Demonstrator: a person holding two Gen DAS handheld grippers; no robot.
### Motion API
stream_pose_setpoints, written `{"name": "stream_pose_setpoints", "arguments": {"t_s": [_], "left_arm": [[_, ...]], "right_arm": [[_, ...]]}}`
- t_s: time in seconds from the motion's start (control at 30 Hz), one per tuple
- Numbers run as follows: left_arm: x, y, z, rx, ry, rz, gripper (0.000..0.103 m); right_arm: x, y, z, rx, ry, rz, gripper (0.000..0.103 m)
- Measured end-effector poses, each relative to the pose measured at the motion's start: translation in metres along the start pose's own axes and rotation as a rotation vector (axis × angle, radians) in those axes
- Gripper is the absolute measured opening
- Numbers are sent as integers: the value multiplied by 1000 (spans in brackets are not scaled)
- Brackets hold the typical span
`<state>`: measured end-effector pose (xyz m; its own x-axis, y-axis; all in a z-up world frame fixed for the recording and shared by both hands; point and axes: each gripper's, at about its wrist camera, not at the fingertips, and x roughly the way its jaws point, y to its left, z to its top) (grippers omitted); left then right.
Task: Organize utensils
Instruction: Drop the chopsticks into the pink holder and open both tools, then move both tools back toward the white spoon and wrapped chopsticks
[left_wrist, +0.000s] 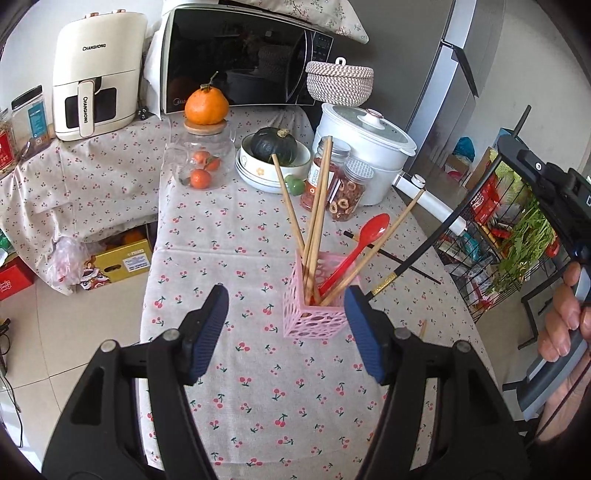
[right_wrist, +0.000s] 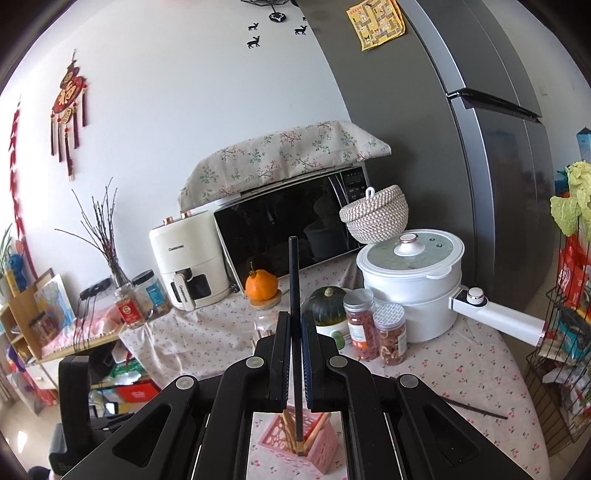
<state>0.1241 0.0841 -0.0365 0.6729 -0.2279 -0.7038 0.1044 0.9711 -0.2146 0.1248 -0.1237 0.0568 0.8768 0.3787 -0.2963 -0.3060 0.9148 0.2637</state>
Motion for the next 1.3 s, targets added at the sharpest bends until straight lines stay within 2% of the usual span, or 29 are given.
{"name": "stream_pose_setpoints", "arguments": {"t_s": [0.33,0.4,0.47,0.57,0.8,0.97,1.3], "left_arm": [[10,-3,-4,17,50,-10,75],[13,-4,-5,10,69,-17,75],[15,-4,-7,2,83,-21,77],[15,-8,-8,5,90,-22,81],[18,-24,-16,55,108,-12,86],[30,-43,-30,98,162,-20,88],[57,-91,-64,224,295,-29,88]], "right_arm": [[31,-5,-20,7,93,1,7],[31,-8,-21,19,101,-2,12],[27,-13,-20,37,103,-1,31],[17,-20,-18,56,92,-4,53],[-8,-45,-18,74,124,-41,72],[-19,-68,-32,77,230,-108,82],[-31,-116,-81,78,507,-285,84]]}}
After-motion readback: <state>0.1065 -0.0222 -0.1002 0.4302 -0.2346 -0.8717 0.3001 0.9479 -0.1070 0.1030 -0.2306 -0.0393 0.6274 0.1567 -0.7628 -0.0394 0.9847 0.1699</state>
